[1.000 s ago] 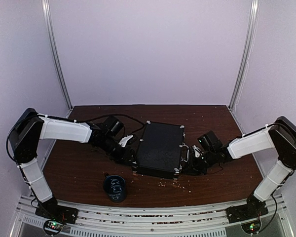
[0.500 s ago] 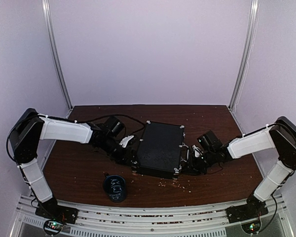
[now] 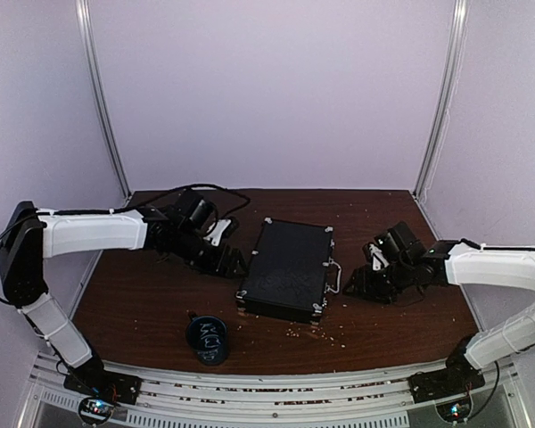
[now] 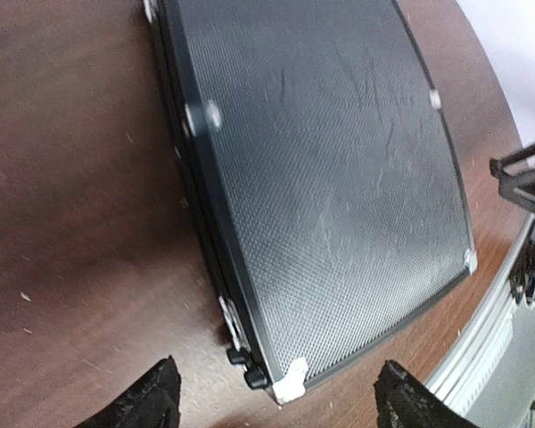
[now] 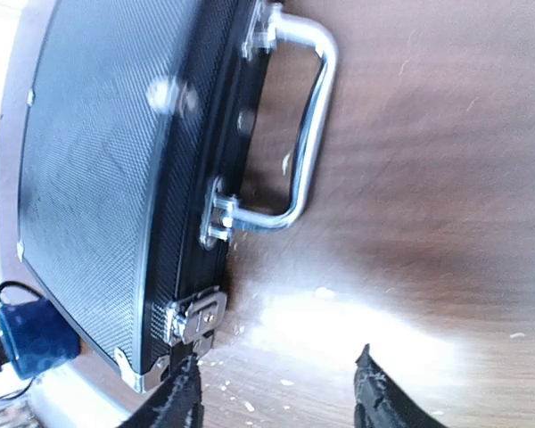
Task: Pack up texas hold em set
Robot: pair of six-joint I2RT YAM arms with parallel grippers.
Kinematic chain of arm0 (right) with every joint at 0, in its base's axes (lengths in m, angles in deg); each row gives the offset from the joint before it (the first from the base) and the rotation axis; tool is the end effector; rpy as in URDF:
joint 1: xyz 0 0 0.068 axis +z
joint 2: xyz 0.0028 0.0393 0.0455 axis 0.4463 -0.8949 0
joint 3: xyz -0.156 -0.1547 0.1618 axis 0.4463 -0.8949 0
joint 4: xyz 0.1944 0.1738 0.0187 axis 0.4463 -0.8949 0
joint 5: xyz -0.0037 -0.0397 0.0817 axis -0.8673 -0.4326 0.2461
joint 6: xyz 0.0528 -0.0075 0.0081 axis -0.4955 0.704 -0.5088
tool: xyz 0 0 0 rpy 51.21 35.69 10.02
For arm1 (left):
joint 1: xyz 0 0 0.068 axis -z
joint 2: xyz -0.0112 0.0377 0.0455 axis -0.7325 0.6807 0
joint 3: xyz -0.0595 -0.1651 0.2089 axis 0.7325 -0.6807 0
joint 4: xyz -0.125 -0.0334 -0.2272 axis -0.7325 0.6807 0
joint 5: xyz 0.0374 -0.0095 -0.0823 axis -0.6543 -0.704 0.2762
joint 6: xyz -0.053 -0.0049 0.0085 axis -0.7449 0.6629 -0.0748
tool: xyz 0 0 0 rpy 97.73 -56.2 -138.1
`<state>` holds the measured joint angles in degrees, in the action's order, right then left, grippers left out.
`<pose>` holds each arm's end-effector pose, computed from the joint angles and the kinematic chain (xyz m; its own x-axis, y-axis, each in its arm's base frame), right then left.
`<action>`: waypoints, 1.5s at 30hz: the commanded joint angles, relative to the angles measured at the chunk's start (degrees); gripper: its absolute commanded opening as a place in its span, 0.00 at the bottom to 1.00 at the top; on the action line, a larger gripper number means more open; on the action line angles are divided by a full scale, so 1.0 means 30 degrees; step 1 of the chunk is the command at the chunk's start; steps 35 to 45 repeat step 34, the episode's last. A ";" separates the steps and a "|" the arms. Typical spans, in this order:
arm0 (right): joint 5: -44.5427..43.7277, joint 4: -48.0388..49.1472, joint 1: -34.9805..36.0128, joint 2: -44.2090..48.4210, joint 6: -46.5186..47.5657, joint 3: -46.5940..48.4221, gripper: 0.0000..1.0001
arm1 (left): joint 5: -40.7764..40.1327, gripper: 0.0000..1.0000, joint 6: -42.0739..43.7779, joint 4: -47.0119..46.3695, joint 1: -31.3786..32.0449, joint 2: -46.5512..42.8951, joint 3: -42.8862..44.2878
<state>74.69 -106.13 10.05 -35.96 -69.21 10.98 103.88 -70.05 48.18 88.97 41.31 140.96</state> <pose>0.1896 0.1531 0.1887 -0.9610 0.1046 -0.2562 -0.0586 0.8278 0.5579 0.2468 -0.2363 0.2193 -0.9081 0.1828 -0.3767 0.3680 0.7776 -0.5099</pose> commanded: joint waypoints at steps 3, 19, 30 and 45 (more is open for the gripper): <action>-0.4865 -0.1824 -0.0086 -0.0012 0.3237 0.4099 0.69 | -0.2404 0.79 0.0235 0.0797 -0.0275 0.0698 0.3990; -0.5835 0.3144 -0.6692 -0.2636 0.5316 0.5088 0.86 | -0.1475 0.81 0.0080 -0.6747 -1.2085 -0.1042 -0.1624; -1.0141 1.5259 -1.1643 0.2506 0.8406 -0.3706 0.86 | -0.7677 0.84 0.1659 -1.4390 -1.7115 -0.6172 -1.0889; -1.0939 1.9683 -1.1658 0.2455 0.9196 -0.6434 0.86 | -0.8820 0.83 0.1588 -1.7679 -1.7098 -0.5766 -1.2296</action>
